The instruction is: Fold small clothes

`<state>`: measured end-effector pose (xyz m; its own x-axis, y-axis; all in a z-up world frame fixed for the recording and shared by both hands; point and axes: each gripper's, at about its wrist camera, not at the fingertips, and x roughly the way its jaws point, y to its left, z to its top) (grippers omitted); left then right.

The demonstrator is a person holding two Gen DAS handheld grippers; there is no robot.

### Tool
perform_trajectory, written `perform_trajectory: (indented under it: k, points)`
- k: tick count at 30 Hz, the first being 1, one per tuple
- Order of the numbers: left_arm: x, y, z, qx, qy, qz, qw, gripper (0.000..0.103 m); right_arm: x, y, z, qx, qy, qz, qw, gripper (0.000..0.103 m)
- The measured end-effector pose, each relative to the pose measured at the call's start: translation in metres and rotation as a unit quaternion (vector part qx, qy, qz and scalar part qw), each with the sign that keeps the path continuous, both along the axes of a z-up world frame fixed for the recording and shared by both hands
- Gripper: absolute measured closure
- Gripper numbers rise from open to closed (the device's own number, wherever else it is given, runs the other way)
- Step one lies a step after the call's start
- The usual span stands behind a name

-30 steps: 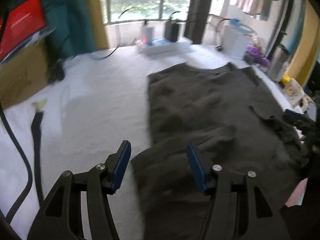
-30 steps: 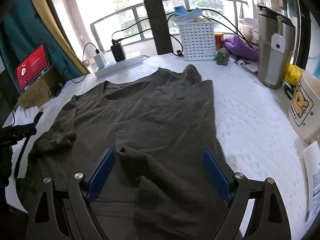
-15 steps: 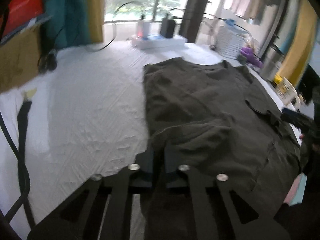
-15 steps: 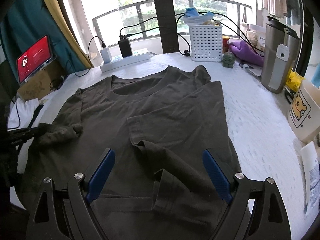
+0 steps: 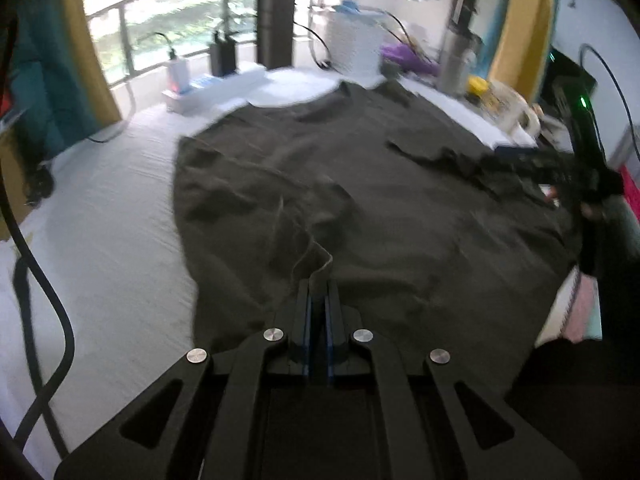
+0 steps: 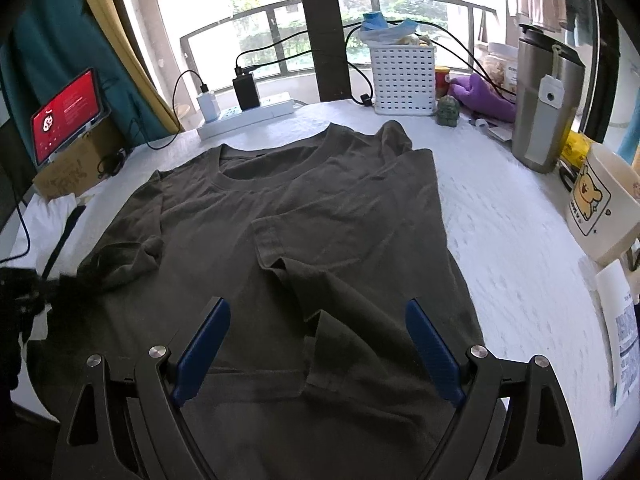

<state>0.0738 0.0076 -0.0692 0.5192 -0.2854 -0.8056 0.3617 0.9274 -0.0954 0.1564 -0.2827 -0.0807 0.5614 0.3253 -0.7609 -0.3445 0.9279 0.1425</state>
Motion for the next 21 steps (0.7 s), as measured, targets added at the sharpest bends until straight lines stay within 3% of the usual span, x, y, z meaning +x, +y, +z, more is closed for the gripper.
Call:
perform_trajectory:
  k: [4, 6, 8, 10, 14, 18, 21]
  points:
    - [-0.008, -0.005, -0.013, 0.011, 0.040, -0.024, 0.9989, 0.098, -0.001, -0.008, -0.003, 0.004, 0.001, -0.008, 1.000, 0.013]
    - [-0.010, -0.006, -0.012, 0.017, 0.048, -0.028, 0.9983, 0.090, -0.001, -0.011, -0.004, 0.006, 0.002, -0.011, 1.000, 0.013]
    - [-0.012, -0.003, 0.002, -0.006, 0.042, -0.029, 0.9987, 0.059, 0.000, -0.014, -0.005, 0.009, 0.002, -0.012, 1.000, 0.013]
    - [-0.011, 0.000, 0.019, -0.033, 0.022, -0.028, 0.9988, 0.048, 0.001, -0.015, -0.006, 0.010, 0.002, -0.013, 1.000, 0.013]
    - [0.004, 0.003, 0.046, -0.069, -0.015, -0.022, 0.9973, 0.048, 0.000, -0.017, -0.005, 0.015, -0.001, -0.012, 1.000, 0.013]
    - [0.044, 0.008, 0.036, -0.013, -0.029, 0.049, 0.9983, 0.048, -0.001, -0.023, -0.005, 0.014, -0.007, -0.016, 1.000, 0.013]
    - [0.074, 0.000, 0.008, 0.072, -0.025, 0.090, 0.9930, 0.048, -0.001, -0.030, -0.005, 0.009, -0.009, -0.023, 1.000, 0.013]
